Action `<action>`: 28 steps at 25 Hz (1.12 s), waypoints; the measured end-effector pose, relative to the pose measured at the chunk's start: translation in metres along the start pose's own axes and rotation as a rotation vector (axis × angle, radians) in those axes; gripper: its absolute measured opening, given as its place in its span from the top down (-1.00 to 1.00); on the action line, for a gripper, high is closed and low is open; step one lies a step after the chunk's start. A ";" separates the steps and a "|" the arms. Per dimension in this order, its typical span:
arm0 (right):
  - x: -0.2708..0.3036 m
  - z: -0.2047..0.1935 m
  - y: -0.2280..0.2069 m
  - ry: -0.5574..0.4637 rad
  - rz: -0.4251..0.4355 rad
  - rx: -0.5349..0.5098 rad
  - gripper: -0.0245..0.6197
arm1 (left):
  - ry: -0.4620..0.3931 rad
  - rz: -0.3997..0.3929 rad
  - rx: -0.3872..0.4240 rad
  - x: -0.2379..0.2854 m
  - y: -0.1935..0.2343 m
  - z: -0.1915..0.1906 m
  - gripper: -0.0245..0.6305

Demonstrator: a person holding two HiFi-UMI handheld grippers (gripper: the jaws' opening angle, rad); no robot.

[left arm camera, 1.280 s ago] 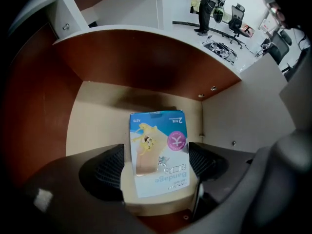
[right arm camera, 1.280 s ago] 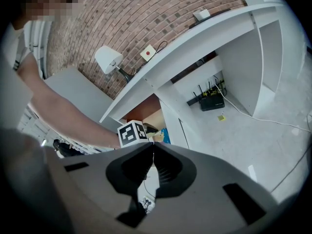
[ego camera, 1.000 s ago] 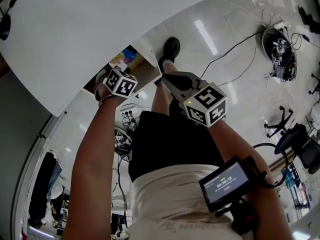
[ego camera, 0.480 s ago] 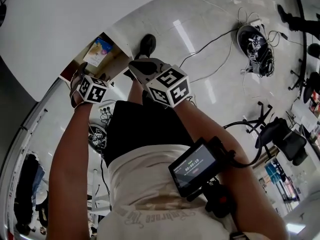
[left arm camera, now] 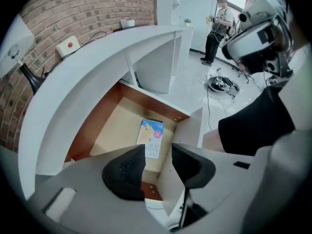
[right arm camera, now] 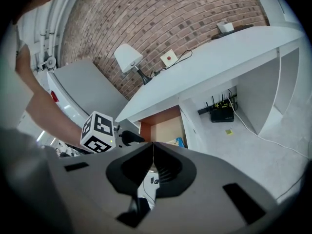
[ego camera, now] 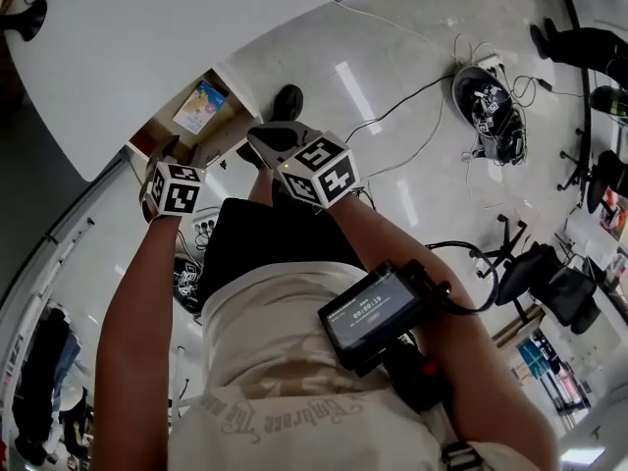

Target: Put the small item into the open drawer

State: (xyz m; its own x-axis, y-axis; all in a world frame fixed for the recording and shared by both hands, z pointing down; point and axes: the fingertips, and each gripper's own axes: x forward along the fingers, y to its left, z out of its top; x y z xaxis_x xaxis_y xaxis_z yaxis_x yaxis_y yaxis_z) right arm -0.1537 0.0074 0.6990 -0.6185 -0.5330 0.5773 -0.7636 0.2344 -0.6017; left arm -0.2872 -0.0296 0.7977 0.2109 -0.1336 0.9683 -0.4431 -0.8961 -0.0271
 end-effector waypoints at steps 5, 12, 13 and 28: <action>-0.009 0.008 0.016 0.013 0.004 -0.048 0.90 | -0.083 -0.006 -0.109 -0.033 -0.004 0.006 0.62; -0.024 0.029 0.040 0.006 0.001 -0.120 0.90 | -0.167 0.013 -0.222 -0.079 -0.007 -0.004 0.78; -0.026 0.031 0.043 0.004 -0.001 -0.129 0.90 | -0.183 0.017 -0.243 -0.086 -0.008 -0.007 0.81; -0.060 0.055 0.085 -0.010 0.002 -0.256 0.90 | -0.465 0.020 -0.504 -0.182 0.008 -0.011 0.91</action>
State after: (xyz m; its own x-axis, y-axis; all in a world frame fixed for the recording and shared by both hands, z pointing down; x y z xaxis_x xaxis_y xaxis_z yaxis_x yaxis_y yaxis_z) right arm -0.1715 0.0147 0.5828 -0.6196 -0.5397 0.5699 -0.7849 0.4335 -0.4427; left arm -0.3384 -0.0074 0.6244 0.5007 -0.4169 0.7586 -0.7784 -0.6002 0.1840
